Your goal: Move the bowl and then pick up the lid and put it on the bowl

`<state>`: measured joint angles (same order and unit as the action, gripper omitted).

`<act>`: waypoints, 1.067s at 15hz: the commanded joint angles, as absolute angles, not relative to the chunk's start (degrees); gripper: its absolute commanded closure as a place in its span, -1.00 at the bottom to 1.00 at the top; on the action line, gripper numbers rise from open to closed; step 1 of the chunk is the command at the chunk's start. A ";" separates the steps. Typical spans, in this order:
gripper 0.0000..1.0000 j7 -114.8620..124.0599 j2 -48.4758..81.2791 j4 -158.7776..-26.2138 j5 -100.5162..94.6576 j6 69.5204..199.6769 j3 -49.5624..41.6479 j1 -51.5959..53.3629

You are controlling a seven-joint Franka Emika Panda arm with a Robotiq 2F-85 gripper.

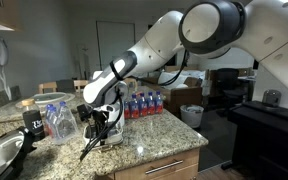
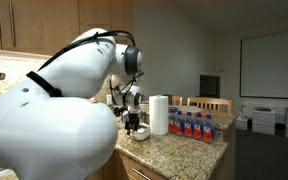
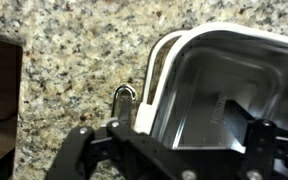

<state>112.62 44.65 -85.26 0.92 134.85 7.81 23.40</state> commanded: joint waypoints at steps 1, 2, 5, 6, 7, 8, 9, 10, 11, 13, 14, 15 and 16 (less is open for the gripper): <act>-0.24 110.53 47.07 -81.61 3.08 131.52 8.10 23.31; -0.11 110.66 47.31 -81.19 3.00 131.07 8.04 23.46; 0.29 111.16 47.39 -80.51 2.60 130.43 7.72 23.92; 0.42 111.31 47.22 -80.57 2.48 130.39 7.63 24.08; 0.56 111.45 47.10 -80.63 2.35 130.50 7.56 24.27; 0.67 111.66 46.99 -80.72 2.21 130.68 7.45 24.51; 0.82 111.87 46.92 -80.72 2.04 130.78 7.27 24.76; 0.87 112.03 46.92 -80.60 1.95 130.87 7.12 24.94; 0.92 112.13 46.96 -80.38 1.92 130.89 6.99 25.04; 0.94 112.43 46.75 -80.05 1.81 131.14 6.79 25.25; 0.89 112.74 46.67 -80.18 1.63 131.31 6.58 25.46; 0.91 112.86 46.61 -80.15 1.57 131.38 6.45 25.59; 0.90 113.06 46.55 -80.26 1.48 131.53 6.27 25.78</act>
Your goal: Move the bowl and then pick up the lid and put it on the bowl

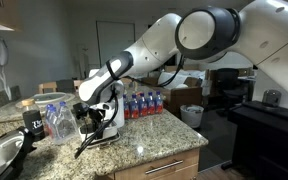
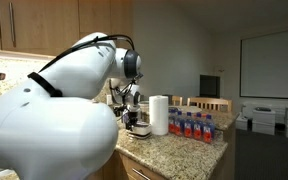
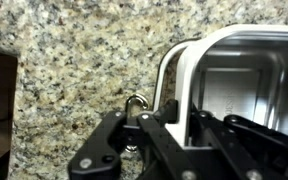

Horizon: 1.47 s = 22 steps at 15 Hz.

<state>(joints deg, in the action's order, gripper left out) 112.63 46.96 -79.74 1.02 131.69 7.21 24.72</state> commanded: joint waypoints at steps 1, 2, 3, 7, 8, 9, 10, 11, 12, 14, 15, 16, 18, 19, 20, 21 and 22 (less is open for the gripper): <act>0.91 113.19 46.48 -80.40 1.43 131.71 6.08 25.95; 0.90 113.40 46.41 -80.56 1.35 131.87 5.90 26.16; 0.90 113.62 46.32 -80.77 1.27 132.12 5.70 26.36; 0.90 115.26 45.56 -82.03 0.67 134.53 4.53 27.59; 0.90 115.87 45.36 -82.38 0.42 135.48 4.09 28.05; 0.90 116.60 45.14 -82.79 0.20 136.45 3.67 28.53; 0.89 117.25 45.08 -83.01 -0.05 137.10 3.26 29.01; 0.90 117.88 45.10 -83.15 -0.23 137.71 2.96 29.47; 0.90 118.69 45.17 -83.35 -0.28 138.55 2.73 29.84; 0.89 119.94 45.18 -83.66 -0.42 139.71 2.19 30.62; 0.90 120.74 45.11 -83.92 -0.59 140.42 1.84 31.08; 0.90 121.49 44.93 -84.28 -0.78 141.16 1.53 31.52; 0.89 123.15 44.55 -84.96 -1.22 142.73 0.72 32.45; 0.90 123.97 44.43 -85.22 -1.39 143.41 0.33 32.85; 0.90 124.95 44.25 -85.49 -1.71 144.01 -0.28 33.40; 0.90 125.83 44.13 -85.63 -2.08 144.42 -0.74 33.83; 0.90 126.60 43.94 -85.82 -2.39 144.72 -1.14 34.24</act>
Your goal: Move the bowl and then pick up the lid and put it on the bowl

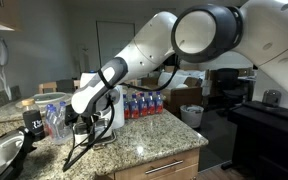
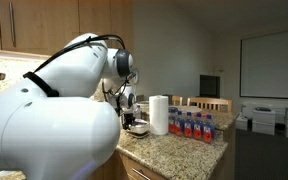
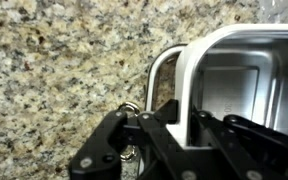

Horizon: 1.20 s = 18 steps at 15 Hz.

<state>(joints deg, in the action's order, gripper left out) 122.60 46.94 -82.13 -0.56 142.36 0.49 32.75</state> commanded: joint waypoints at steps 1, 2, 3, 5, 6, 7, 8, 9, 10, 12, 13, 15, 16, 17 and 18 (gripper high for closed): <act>0.90 127.17 43.80 -85.89 -2.63 144.72 -1.47 34.61; 0.90 127.51 43.58 -86.09 -2.71 144.68 -1.53 34.75; 0.90 127.61 43.36 -86.19 -2.77 144.41 -1.51 34.86; 0.90 126.36 42.60 -86.89 -2.24 143.99 -0.57 34.35; 0.90 126.36 42.12 -87.45 -2.26 143.93 -0.55 34.37; 0.90 126.41 41.69 -88.04 -2.23 144.12 -0.51 34.33; 0.90 126.23 41.05 -88.94 -2.10 144.35 -0.35 34.13; 0.90 126.58 40.38 -89.92 -2.15 144.69 -0.53 34.15; 0.90 126.86 39.66 -91.02 -2.17 145.18 -0.65 34.13; 0.90 126.55 38.49 -92.96 -2.17 146.28 -0.50 33.88; 0.90 126.95 38.17 -93.98 -2.03 147.28 -0.54 33.85; 0.90 126.92 37.36 -96.18 -1.90 149.55 -0.45 33.71; 0.90 127.42 37.00 -97.10 -2.12 150.21 -0.85 33.99; 0.90 127.86 36.56 -98.32 -2.29 151.18 -1.21 34.24; 0.90 128.48 36.13 -99.52 -2.48 151.91 -1.64 34.51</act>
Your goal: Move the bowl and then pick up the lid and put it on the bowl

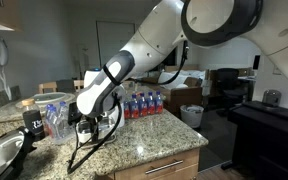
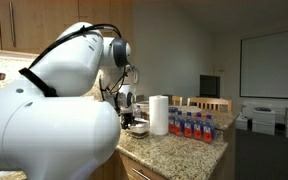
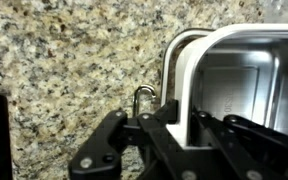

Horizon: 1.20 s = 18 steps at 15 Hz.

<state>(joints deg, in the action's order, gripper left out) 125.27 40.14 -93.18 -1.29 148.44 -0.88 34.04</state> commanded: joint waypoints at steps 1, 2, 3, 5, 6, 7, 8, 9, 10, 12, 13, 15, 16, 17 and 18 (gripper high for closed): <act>0.90 129.09 35.66 -100.73 -2.69 152.66 -2.14 34.80; 0.90 129.75 35.08 -101.88 -2.85 153.19 -2.56 35.00; 0.90 130.32 34.30 -103.25 -3.14 153.99 -3.02 35.19; 0.90 130.81 32.84 -105.29 -3.74 154.54 -3.81 35.43; 0.90 131.55 31.73 -106.60 -4.53 154.77 -4.78 35.93; 0.90 131.85 30.77 -107.62 -5.13 154.92 -5.26 36.01; 0.90 132.51 29.74 -108.74 -6.27 154.82 -5.88 36.09; 0.90 132.36 28.81 -109.57 -6.97 154.36 -5.92 35.72; 0.90 131.67 27.90 -110.43 -7.59 153.87 -5.68 35.06; 0.90 130.95 26.06 -112.43 -8.14 153.62 -5.38 33.93; 0.90 130.57 25.16 -113.38 -8.23 153.53 -5.01 33.24; 0.90 130.28 23.47 -115.48 -8.83 153.54 -4.76 32.10; 0.90 130.09 22.70 -116.53 -9.25 153.59 -4.70 31.51; 0.90 129.48 21.95 -117.56 -9.40 153.64 -4.37 30.65; 0.90 129.09 21.29 -118.48 -9.54 153.67 -4.10 29.82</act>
